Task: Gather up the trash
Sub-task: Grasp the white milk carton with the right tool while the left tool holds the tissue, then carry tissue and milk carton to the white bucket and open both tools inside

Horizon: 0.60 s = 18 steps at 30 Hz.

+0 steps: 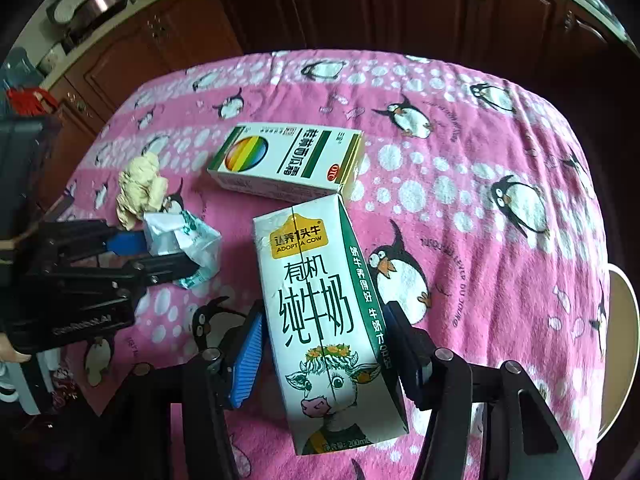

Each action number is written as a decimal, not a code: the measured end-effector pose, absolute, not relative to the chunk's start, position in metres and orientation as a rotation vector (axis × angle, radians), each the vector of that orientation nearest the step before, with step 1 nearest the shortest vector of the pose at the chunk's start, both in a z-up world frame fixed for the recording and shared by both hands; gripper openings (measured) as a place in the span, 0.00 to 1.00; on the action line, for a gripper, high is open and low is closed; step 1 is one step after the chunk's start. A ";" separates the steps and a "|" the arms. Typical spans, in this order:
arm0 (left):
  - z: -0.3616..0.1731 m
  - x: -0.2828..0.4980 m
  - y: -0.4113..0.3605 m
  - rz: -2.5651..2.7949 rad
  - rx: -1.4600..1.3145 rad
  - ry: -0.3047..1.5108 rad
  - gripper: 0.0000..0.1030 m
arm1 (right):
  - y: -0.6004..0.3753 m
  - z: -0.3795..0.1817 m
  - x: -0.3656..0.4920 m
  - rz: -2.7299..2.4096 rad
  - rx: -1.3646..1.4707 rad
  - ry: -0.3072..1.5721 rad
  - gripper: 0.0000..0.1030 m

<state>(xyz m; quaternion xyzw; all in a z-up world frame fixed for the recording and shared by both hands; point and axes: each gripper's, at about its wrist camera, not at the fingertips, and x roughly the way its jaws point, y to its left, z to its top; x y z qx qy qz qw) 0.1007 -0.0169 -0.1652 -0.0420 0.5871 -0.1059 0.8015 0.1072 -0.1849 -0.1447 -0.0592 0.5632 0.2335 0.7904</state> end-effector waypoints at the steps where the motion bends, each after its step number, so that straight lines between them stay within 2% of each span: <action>1: -0.162 0.100 -0.017 -0.241 -0.105 1.260 0.16 | -0.189 -0.141 0.106 0.502 -0.113 1.205 0.53; 10: -0.118 0.095 -0.042 -0.362 -0.137 1.187 0.16 | -0.227 -0.100 0.098 0.473 -0.010 1.112 0.51; 18: -0.099 0.103 -0.096 -0.413 -0.077 1.149 0.16 | -0.273 -0.080 0.098 0.374 0.043 1.053 0.51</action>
